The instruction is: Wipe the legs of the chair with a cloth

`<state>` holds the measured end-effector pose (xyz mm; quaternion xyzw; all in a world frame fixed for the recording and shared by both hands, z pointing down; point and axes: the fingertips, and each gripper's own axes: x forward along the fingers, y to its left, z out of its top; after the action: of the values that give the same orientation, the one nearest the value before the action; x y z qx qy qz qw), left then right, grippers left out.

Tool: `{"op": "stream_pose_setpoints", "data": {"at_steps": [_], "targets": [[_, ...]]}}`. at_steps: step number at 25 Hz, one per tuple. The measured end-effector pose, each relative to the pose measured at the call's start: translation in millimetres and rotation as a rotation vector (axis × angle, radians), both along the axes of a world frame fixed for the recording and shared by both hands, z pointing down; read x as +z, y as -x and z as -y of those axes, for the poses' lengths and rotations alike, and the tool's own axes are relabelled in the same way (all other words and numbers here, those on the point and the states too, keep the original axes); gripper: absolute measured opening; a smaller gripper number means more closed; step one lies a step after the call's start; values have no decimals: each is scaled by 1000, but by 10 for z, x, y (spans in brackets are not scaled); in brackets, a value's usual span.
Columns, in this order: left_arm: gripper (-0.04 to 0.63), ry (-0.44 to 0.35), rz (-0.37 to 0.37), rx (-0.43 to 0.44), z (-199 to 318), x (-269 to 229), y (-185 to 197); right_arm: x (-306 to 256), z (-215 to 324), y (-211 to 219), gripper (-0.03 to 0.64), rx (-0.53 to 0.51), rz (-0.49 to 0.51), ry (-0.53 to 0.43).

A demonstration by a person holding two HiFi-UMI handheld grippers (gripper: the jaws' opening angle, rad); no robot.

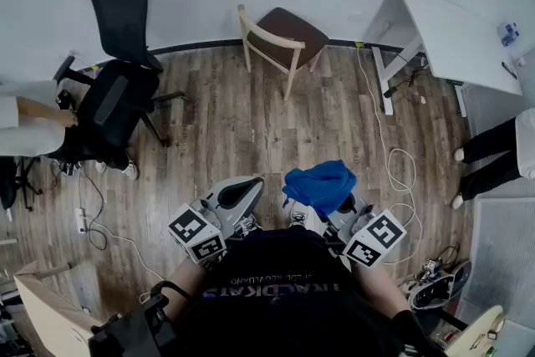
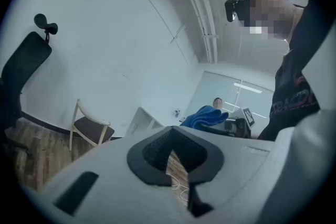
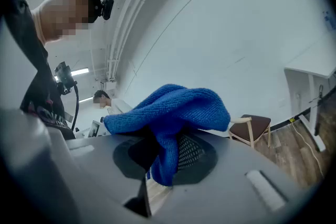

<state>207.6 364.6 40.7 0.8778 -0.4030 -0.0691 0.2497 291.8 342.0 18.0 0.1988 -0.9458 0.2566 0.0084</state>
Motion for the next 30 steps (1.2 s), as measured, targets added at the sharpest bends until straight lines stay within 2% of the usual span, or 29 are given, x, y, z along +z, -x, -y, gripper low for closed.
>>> {"op": "stream_pose_setpoints", "data": {"at_steps": [10, 16, 23, 30], "targets": [[-3, -10, 6, 0, -119, -38, -4, -28, -105, -1, 64, -1, 0, -10], [-3, -20, 8, -7, -208, -51, 73, -87, -192, 42, 66, 0, 39, -6], [-3, -20, 2, -40, -324, -37, 377, -85, -283, 171, 66, 14, 37, 9], [-3, -24, -2, -56, -482, 17, 816, -101, -358, 540, 66, 16, 19, -13]]}}
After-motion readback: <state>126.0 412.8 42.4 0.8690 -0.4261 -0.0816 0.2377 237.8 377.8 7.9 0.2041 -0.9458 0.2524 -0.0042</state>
